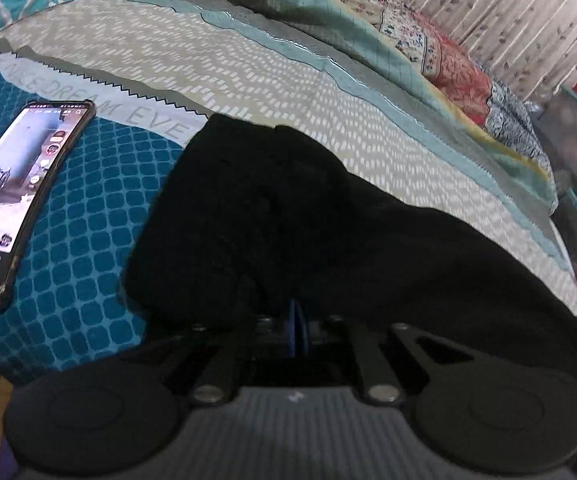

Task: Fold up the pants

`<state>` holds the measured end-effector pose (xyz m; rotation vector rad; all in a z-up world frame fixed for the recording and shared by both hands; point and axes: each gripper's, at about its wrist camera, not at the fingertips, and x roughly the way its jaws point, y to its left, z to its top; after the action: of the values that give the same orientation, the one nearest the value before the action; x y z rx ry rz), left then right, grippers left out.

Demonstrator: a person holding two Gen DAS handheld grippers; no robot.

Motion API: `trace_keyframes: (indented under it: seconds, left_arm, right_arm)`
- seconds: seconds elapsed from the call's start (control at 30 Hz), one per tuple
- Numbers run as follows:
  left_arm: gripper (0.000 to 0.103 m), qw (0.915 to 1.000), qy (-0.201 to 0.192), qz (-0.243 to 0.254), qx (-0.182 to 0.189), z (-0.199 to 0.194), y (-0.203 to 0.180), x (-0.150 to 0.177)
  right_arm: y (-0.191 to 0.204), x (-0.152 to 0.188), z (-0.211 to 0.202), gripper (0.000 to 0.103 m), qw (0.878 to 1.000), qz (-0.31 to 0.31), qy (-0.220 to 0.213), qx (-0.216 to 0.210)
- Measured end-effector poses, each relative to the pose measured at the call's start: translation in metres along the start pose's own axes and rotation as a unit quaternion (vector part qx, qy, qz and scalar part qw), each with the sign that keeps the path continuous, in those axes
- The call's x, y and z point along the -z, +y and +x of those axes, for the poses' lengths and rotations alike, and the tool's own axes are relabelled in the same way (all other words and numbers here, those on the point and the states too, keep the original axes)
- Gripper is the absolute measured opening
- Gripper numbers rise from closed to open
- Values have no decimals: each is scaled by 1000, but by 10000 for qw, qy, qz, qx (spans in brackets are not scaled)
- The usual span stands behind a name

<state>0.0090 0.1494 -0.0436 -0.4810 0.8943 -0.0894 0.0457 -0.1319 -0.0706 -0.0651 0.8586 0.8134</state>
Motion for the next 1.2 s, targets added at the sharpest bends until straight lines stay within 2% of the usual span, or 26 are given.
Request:
trace_keyframes:
  seconds: [0.17,0.3,0.4,0.5,0.57,0.6,0.77,0.97,1.13,1.2]
  left_arm:
    - [8,9998,-136,-44,110,-21,-9,-3]
    - [11,9971,-489,526,255,-41,-32,9]
    - [11,9962,-412,754,147,-34,-38,17]
    - [7,9992,-50,392,7,-16,-20,18]
    - [6,9998,84,47,168,-10,-4,16]
    - [6,9997,102,-59,235,-9,0,15]
    - [6,9997,47,222,63,-8,-7,17]
    - [6,9997,16,249,43,-9,-9,20]
    - [6,9997,-62,204,106,-19,-11,18]
    - [9,9994,-195,216,212,-29,-16,17]
  right_arm:
    - [-2,-7,-21,16,9995,-76,-283,-80]
    - [-9,-1,-45,16,9982,-83,-585,49]
    - [-20,3,-45,17,9982,120,-571,135]
    - [-34,8,-31,16,9978,520,-234,329]
    - [-45,11,-20,16,9959,853,-4,303]
    - [-50,12,-20,16,9945,1025,-40,225]
    - [-53,11,-17,16,9925,1217,-42,141]
    - [-52,11,-20,16,9924,1218,-69,141]
    - [-45,3,-36,17,9936,1034,-406,210]
    - [-44,0,-46,18,9937,896,-588,335]
